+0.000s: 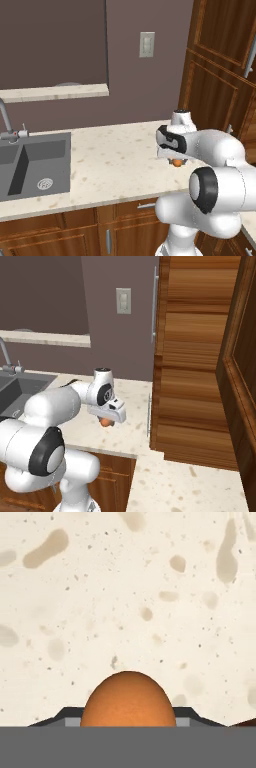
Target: Gather the eggs and milk located in the vicinity of the sink area and place them right next to the bowl.
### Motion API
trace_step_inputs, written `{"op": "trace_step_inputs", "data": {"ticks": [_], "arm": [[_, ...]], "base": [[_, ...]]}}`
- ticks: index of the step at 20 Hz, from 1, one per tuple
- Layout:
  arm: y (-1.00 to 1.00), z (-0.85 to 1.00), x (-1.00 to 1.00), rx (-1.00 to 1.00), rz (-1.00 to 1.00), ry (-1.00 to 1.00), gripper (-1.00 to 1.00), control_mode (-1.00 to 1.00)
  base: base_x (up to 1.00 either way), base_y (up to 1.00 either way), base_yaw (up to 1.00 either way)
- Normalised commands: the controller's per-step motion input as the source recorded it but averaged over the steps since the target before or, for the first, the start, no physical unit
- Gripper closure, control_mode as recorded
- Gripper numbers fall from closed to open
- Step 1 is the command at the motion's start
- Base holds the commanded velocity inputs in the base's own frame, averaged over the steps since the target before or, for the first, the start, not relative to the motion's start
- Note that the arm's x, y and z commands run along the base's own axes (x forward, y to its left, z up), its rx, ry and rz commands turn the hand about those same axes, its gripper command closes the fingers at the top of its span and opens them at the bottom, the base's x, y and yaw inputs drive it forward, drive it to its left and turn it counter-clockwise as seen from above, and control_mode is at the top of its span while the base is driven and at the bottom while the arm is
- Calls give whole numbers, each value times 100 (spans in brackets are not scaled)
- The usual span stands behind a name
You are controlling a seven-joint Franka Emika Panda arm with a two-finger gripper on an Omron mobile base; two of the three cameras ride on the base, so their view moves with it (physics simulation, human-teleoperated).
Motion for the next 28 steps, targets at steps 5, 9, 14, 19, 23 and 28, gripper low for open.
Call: {"op": "trace_step_inputs", "data": {"ticks": [5,9,14,19,23,28], "arm": [[38,58,-50,3,20,2,100,-100],[26,24,-62,0,11,-6,100,-100],[5,17,-38,0,1,-12,100,-100],[0,4,-10,1,1,-11,100,-100],[0,0,0,0,0,0,100,-100],[0,0,0,0,0,0,100,-100]], "base": [[0,0,0],[0,0,0],[0,0,0],[0,0,0],[0,0,0],[0,0,0]]}}
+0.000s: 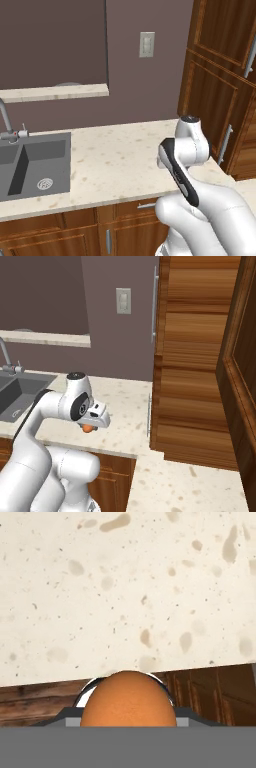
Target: Gather the eggs and milk located in the vicinity of the sink area and place them right next to the bowl.
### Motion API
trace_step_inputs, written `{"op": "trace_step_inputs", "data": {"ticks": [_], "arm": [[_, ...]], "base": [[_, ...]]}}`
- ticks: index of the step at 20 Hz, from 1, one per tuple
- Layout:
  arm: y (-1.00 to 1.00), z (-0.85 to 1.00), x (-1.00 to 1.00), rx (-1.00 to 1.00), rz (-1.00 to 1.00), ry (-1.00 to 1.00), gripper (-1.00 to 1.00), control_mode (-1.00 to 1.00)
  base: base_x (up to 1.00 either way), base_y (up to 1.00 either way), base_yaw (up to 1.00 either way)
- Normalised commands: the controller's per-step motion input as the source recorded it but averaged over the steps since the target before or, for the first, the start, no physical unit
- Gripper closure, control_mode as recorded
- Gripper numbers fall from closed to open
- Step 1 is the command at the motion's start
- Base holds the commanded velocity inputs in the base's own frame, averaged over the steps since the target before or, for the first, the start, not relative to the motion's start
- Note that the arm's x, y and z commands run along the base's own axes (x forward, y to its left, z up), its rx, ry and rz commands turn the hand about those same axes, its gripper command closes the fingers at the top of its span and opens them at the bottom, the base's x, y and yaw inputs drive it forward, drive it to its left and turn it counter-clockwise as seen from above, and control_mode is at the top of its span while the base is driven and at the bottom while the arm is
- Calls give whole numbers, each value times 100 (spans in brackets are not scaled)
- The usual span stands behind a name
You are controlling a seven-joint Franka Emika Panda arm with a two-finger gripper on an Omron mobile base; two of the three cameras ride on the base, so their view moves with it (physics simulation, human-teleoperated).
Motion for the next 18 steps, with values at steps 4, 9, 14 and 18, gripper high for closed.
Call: {"op": "trace_step_inputs", "data": {"ticks": [4,9,14,18], "arm": [[0,0,0,0,0,0,100,100],[0,0,0,0,0,0,100,100],[0,0,0,0,0,0,100,100],[0,0,0,0,0,0,100,100]], "base": [[0,3,0],[-12,64,0],[-21,100,0],[-20,100,0]]}}
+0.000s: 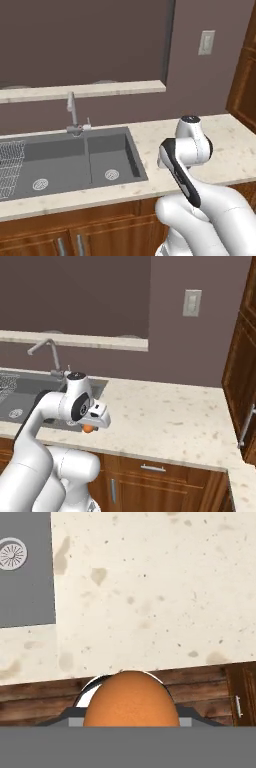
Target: Gather the eggs and milk located in the vicinity of the sink area and place them right next to the bowl.
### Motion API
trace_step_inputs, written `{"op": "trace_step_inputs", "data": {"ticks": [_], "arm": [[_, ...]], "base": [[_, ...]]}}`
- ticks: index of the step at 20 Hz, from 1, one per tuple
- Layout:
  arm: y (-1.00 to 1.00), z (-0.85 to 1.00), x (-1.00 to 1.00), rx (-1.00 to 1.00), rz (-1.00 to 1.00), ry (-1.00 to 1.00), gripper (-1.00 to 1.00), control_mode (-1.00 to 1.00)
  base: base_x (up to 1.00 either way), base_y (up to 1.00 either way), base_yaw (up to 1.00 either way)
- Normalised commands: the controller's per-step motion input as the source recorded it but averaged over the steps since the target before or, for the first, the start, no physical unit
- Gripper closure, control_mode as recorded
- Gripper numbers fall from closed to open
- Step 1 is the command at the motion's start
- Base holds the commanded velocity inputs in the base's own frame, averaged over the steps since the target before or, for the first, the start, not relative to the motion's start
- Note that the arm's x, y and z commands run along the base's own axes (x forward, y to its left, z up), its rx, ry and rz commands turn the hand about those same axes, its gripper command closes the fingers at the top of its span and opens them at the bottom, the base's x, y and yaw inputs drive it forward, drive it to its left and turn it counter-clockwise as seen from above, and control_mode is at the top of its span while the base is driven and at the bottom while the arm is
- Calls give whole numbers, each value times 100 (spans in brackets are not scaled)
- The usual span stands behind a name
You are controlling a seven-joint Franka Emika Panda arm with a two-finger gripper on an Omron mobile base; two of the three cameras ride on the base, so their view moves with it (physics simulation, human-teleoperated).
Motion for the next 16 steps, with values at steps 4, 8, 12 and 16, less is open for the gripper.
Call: {"op": "trace_step_inputs", "data": {"ticks": [4,8,12,16], "arm": [[0,0,0,0,0,0,100,100],[0,0,0,0,0,0,100,100],[0,0,0,0,0,0,100,100],[0,0,0,0,0,0,100,100]], "base": [[-17,100,-1],[-15,100,0],[-10,100,0],[-6,100,0]]}}
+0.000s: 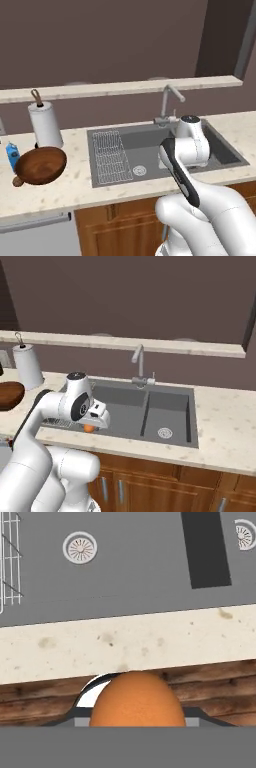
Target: Gather the eggs and milk located in the vicinity of the sink area and place them right next to the bowl.
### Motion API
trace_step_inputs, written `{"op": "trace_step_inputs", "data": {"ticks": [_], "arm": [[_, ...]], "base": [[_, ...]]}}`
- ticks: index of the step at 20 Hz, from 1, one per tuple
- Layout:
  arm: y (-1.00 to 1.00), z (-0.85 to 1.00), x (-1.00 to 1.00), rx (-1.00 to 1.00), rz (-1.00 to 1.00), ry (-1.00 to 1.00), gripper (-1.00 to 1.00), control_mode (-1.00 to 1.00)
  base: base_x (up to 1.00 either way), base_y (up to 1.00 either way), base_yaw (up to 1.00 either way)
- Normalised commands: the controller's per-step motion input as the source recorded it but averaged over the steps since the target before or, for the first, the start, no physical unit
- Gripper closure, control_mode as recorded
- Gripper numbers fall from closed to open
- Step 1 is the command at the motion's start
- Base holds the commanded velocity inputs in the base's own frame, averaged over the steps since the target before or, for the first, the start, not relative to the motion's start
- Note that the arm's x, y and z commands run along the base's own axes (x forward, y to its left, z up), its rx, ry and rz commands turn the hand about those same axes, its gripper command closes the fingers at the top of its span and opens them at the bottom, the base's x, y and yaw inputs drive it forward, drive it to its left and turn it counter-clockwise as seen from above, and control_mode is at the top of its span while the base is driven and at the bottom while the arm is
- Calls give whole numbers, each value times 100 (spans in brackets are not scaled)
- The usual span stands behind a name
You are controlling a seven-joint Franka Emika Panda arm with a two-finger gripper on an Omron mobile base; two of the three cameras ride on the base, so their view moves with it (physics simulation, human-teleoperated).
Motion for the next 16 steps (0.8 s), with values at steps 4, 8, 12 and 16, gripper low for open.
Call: {"op": "trace_step_inputs", "data": {"ticks": [4,8,12,16], "arm": [[0,0,0,0,0,0,100,100],[0,0,0,0,0,0,100,100],[0,0,0,0,0,0,100,100],[0,0,0,0,0,0,100,100]], "base": [[-4,100,0],[0,96,-1],[0,86,-1],[0,72,-2]]}}
